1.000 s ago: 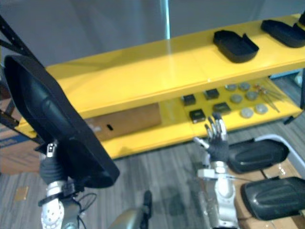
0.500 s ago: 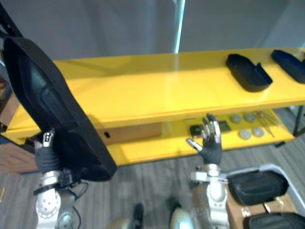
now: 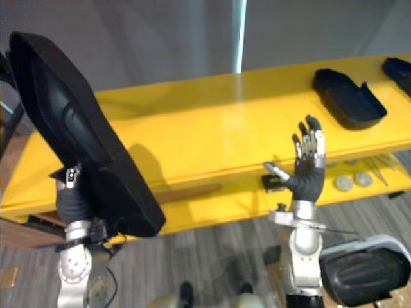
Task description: Walk over and take plastic housings, then place them on the shelf
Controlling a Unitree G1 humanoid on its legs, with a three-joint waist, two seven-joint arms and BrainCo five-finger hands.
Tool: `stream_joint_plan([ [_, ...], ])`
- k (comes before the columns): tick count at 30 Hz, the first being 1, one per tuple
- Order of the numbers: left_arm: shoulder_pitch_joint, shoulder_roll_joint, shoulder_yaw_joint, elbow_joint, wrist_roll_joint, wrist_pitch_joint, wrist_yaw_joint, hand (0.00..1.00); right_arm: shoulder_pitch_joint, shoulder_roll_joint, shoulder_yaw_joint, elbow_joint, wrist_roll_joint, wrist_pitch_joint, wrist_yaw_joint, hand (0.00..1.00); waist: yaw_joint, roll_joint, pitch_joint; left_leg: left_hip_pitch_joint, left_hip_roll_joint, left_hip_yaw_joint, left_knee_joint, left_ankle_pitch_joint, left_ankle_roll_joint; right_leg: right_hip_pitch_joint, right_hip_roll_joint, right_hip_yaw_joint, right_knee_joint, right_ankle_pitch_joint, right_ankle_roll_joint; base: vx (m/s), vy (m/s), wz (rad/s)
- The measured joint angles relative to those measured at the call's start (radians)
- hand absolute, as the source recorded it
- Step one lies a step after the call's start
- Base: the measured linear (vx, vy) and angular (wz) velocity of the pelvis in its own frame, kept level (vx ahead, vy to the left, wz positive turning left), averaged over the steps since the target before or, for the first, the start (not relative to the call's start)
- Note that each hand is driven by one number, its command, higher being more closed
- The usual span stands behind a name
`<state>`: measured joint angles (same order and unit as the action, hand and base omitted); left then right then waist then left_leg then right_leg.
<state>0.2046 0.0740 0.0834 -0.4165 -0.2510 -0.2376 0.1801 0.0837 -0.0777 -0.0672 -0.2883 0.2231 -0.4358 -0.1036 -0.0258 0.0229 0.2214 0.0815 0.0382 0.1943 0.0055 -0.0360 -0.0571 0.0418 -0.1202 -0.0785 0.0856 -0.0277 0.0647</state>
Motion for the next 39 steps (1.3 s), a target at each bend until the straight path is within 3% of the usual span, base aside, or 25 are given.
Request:
stream_joint_plan([
  [6, -0.031, 0.005, -0.030, 0.000, 0.035, 0.029, -0.009, 1.00, 0.075, 0.026, 0.030, -0.031, 0.021, 0.004, 0.059, 0.00, -0.044, 0.003, -0.004, 0.006, 0.003, 0.031, -0.013, -0.005, 0.007, 0.010, 0.004, 0.001, -0.051, 0.014, 0.022, -0.01, -0.001, -0.16],
  [7, -0.070, 0.006, -0.062, 0.009, 0.035, 0.069, -0.011, 1.00, 0.086, 0.025, 0.034, -0.031, 0.021, 0.006, 0.067, 0.00, -0.046, 0.014, -0.012, 0.010, 0.009, 0.033, -0.013, -0.005, 0.007, 0.012, 0.011, 0.003, -0.053, 0.015, 0.024, -0.02, -0.044, -0.06],
  [11, -0.175, 0.014, -0.128, 0.070, 0.035, 0.132, -0.011, 1.00, 0.090, 0.003, 0.075, -0.031, 0.039, 0.009, 0.086, 0.00, -0.048, 0.034, -0.026, 0.019, 0.016, 0.040, -0.016, -0.004, 0.005, 0.014, 0.020, 0.011, -0.054, 0.015, 0.023, -0.01, -0.025, -0.08],
  [14, -0.311, 0.046, -0.178, 0.233, 0.070, 0.222, 0.048, 1.00, 0.058, -0.020, 0.140, -0.031, 0.042, 0.009, 0.112, 0.00, -0.055, 0.048, -0.043, 0.022, 0.022, 0.064, -0.018, -0.003, 0.004, 0.010, 0.031, 0.033, -0.065, 0.026, 0.024, -0.01, -0.012, -0.19],
  [15, -0.363, 0.046, -0.180, 0.305, 0.072, 0.266, 0.087, 1.00, 0.032, -0.022, 0.165, -0.031, 0.046, 0.011, 0.130, 0.00, -0.072, 0.047, -0.043, 0.021, 0.023, 0.066, -0.018, -0.002, 0.003, 0.009, 0.034, 0.037, -0.067, 0.031, 0.024, -0.01, -0.016, -0.20],
  [18, -0.486, 0.044, -0.166, 0.503, 0.049, 0.338, 0.193, 1.00, -0.016, -0.026, 0.208, -0.031, 0.087, 0.028, 0.169, 0.00, -0.100, 0.040, -0.047, 0.017, 0.026, 0.094, -0.018, -0.002, 0.002, -0.011, 0.038, 0.068, -0.069, 0.042, 0.021, -0.03, 0.007, -0.28],
  [24, -0.689, 0.049, -0.082, 0.769, -0.066, 0.373, 0.367, 1.00, -0.027, -0.047, 0.267, -0.031, 0.141, 0.107, 0.246, 0.00, -0.150, 0.039, -0.047, 0.000, 0.026, 0.146, -0.025, 0.000, 0.002, -0.063, 0.049, 0.125, -0.064, 0.055, 0.024, -0.02, 0.003, -0.25],
  [27, -0.762, 0.079, -0.055, 0.864, -0.102, 0.379, 0.425, 1.00, -0.023, -0.051, 0.297, -0.035, 0.157, 0.130, 0.285, 0.00, -0.175, 0.040, -0.047, 0.005, 0.028, 0.164, -0.029, 0.000, 0.002, -0.071, 0.054, 0.142, -0.059, 0.055, 0.024, 0.01, -0.001, -0.22],
  [31, -0.862, 0.116, -0.020, 0.955, -0.156, 0.379, 0.509, 1.00, 0.013, -0.056, 0.351, -0.069, 0.176, 0.138, 0.319, 0.00, -0.201, 0.059, -0.034, 0.005, 0.030, 0.198, -0.030, 0.000, 0.002, -0.095, 0.055, 0.172, -0.041, 0.053, 0.022, 0.00, 0.004, -0.20],
  [34, -0.926, 0.129, 0.030, 1.003, -0.184, 0.385, 0.538, 1.00, 0.047, -0.062, 0.387, -0.101, 0.177, 0.137, 0.323, 0.00, -0.208, 0.075, -0.016, 0.005, 0.034, 0.216, -0.028, 0.000, 0.002, -0.116, 0.059, 0.186, -0.014, 0.041, 0.017, -0.02, -0.003, -0.15],
  [39, -0.989, 0.180, 0.034, 1.039, -0.182, 0.437, 0.540, 1.00, 0.059, -0.074, 0.429, -0.149, 0.178, 0.137, 0.317, 0.00, -0.211, 0.077, 0.017, -0.030, 0.043, 0.247, -0.004, 0.000, 0.002, -0.183, 0.067, 0.196, 0.066, 0.008, 0.011, -0.05, -0.035, -0.07],
])
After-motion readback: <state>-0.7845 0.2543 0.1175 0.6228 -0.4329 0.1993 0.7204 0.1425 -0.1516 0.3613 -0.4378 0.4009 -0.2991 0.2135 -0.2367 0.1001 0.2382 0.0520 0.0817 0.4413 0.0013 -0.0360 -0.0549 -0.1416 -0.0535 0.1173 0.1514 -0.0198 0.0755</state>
